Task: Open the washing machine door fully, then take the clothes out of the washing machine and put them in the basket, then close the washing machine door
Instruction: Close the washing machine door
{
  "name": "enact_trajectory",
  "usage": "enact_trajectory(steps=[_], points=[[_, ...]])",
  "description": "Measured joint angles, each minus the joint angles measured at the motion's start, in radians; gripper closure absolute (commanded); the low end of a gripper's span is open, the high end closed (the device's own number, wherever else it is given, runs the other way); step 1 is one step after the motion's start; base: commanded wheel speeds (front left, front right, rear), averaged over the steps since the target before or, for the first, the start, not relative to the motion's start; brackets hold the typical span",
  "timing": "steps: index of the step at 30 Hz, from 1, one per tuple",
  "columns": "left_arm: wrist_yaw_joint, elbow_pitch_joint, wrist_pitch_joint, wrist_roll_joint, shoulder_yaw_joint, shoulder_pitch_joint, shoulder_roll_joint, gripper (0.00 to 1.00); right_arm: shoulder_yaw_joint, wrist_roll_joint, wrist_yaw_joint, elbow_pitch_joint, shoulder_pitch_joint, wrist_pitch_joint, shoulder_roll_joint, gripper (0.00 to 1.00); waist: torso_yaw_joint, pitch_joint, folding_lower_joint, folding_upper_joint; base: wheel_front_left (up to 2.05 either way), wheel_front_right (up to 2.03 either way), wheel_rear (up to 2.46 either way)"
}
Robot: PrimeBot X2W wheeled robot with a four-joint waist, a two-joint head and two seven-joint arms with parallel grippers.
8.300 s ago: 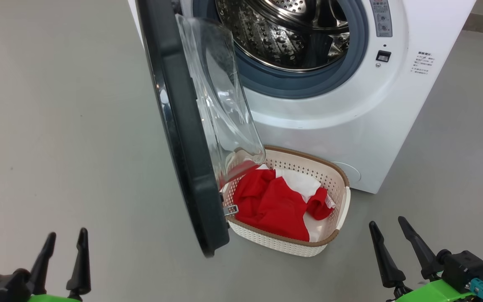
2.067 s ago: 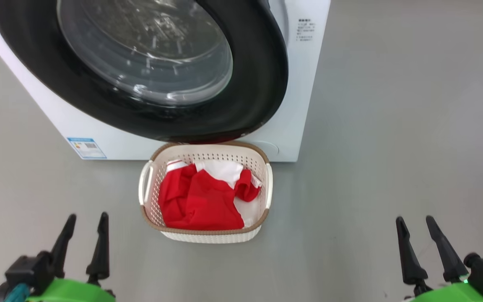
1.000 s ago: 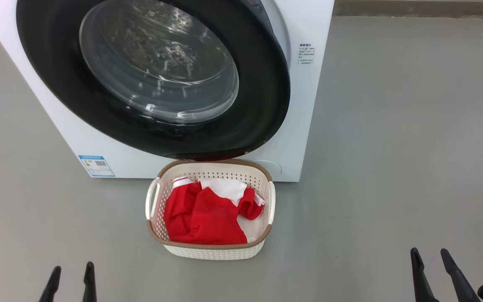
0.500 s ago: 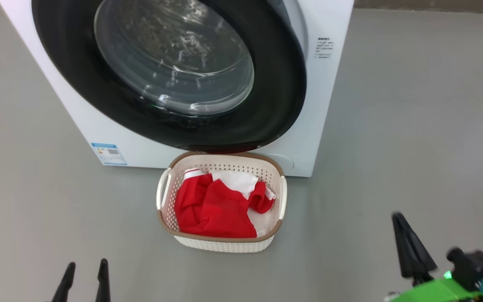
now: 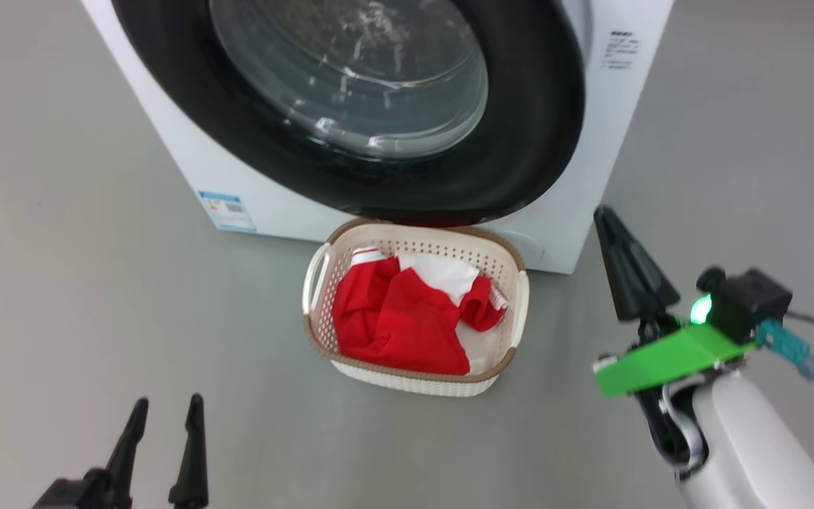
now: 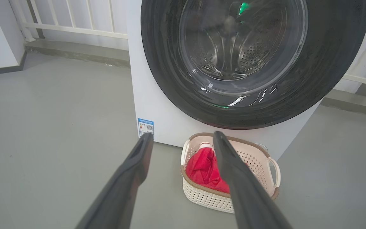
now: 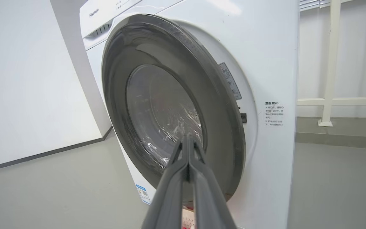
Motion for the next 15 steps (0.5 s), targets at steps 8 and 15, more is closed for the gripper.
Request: enact_trajectory(steps=[8, 15], points=[[0.000, -0.001, 0.000, -0.047, -0.059, -0.084, -0.005, 0.00, 0.010, 0.003, 0.000, 0.083, -0.187, 0.000, -0.019, 1.00, 0.038, 0.084, 0.0000, 0.0000, 0.00, 0.00, 0.00], [0.000, 0.001, 0.000, -0.092, -0.102, -0.158, -0.006, 0.00, -0.007, -0.005, 0.000, 0.145, -0.298, 0.000, -0.037, 1.00, 0.070, 0.175, 0.0000, 0.0000, 0.00, 0.00, 0.00]])
